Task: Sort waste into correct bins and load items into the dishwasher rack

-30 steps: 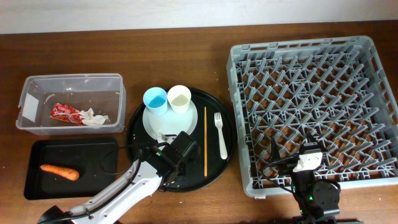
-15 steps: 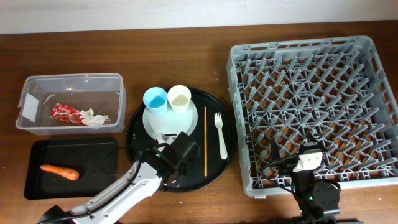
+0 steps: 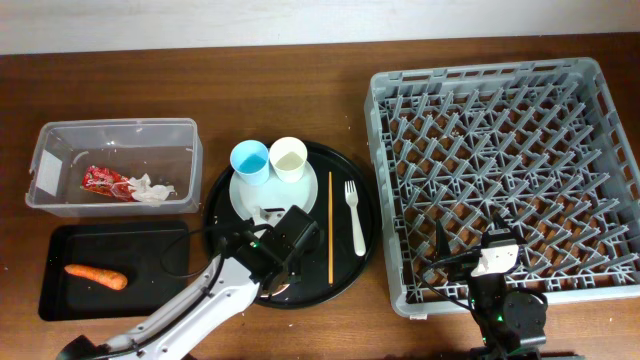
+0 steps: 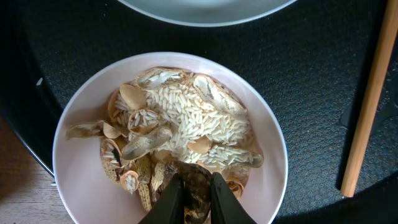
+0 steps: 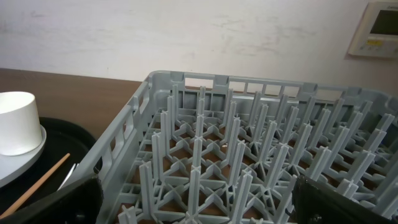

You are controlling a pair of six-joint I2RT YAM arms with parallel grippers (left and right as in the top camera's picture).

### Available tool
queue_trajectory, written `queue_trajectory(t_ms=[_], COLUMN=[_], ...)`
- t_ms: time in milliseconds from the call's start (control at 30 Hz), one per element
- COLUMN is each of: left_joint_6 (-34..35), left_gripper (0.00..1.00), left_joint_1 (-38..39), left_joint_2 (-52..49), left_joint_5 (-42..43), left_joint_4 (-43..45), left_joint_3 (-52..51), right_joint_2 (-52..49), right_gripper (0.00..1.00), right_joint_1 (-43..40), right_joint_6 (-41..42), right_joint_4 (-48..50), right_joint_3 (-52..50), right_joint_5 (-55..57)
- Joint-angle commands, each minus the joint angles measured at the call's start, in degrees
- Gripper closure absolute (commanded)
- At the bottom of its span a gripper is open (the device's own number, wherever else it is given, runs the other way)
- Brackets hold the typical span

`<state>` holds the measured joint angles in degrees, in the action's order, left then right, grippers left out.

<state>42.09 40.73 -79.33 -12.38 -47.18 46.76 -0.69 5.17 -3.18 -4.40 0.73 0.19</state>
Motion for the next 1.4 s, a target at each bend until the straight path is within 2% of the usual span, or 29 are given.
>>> queue_trajectory(t_ms=[0,67,133,200,267,400,533,667,767,800,867,933,967,1000,1033,1133,1200,1267,1300,1333,1367], left_joint_6=[0.33,0.28,-0.35,-1.84,-3.85,-8.35,-8.31,-8.28,-8.26,-7.34,-6.97,-6.97,-7.34,-9.53,-11.58,-23.65,-25.22,-25.31,-25.31,-25.22,-25.18], left_gripper=[0.87,0.88,0.88,0.87,0.88,0.88,0.87,0.87,0.86,0.8,0.78,0.76,0.61,0.56,0.56,0.55,0.55,0.55,0.56,0.56,0.55], left_joint_1=[-1.62,-3.43,-4.2,-8.07,-14.97,-33.51,-42.64,-46.56,-54.73,-57.02,-60.06,-60.46,-60.46,-60.43,-60.41,-57.72,-50.95,-40.76,-37.53,-29.18,-26.64], left_joint_2=[1.9,1.9,1.9,3.08,6.14,10.93,10.82,10.78,10.78,10.67,9.33,7.17,7.3,8.0,9.53,18.14,22.01,22.29,22.29,22.16,22.03], left_joint_5=[-0.79,2.1,-0.09,-0.09,-0.09,-0.15,-7.63,-8.7,-8.07,-7.04,-4.94,-4.94,-4.94,-4.48,-1.36,22.29,24.13,23.96,23.96,22.99,22.14], left_joint_4=[-0.15,-0.28,-0.46,-0.72,-3.04,-5.44,-5.09,1.44,5.62,5.95,8.96,9.6,9.33,7.21,3.26,0.28,-4.09,-8.07,-8.46,-7.65,-7.23], left_joint_3=[1.53,1.53,1.53,1.86,2.47,2.45,2.12,-2.78,-5.7,-5.86,-8.09,-8.66,-7.98,-5.75,-1.97,3.02,3.02,2.99,2.99,2.99,2.99], right_joint_2=[0.28,0.28,0.28,0.28,0.28,0.28,0.28,0.28,0.28,0.28,0.28,0.28,0.28,0.28,0.28,0.28,0.28,0.28,0.28,0.28,0.28], right_gripper=[0.01,0.01,0.01,0.01,0.01,0.01,0.01,0.01,0.01,0.02,0.01,0.01,0.02,0.01,0.01,0.01,0.01,0.01,0.01,0.01,0.01], right_joint_1=[-0.37,-0.37,-0.37,-0.37,-0.37,-0.37,-0.37,-0.37,-0.37,-0.37,-0.37,-0.37,-0.37,-0.37,-0.37,-0.37,-0.37,-0.37,-0.37,-0.37,-0.37], right_joint_6=[0.2,0.2,0.2,0.2,0.2,0.2,0.2,0.2,0.22,0.2,0.2,0.22,0.2,0.2,0.2,0.2,0.2,0.2,0.2,0.2,0.2], right_joint_4=[-0.22,-0.22,-0.22,-0.22,-0.22,-0.22,-0.22,-0.22,-0.22,-0.22,-0.22,-0.22,-0.22,-0.22,-0.22,-0.22,-0.22,-0.22,-0.22,-0.22,-0.22], right_joint_3=[-0.42,-0.42,-0.42,-0.42,-0.42,-0.42,-0.42,-0.42,-0.42,-0.42,-0.42,-0.42,-0.42,-0.42,-0.42,-0.42,-0.42,-0.42,-0.42,-0.42,-0.42], right_joint_5=[0.68,0.66,0.68,0.66,0.66,0.66,0.66,0.68,0.68,0.68,0.68,0.68,0.66,0.66,0.68,0.68,0.66,0.66,0.66,0.66,0.68])
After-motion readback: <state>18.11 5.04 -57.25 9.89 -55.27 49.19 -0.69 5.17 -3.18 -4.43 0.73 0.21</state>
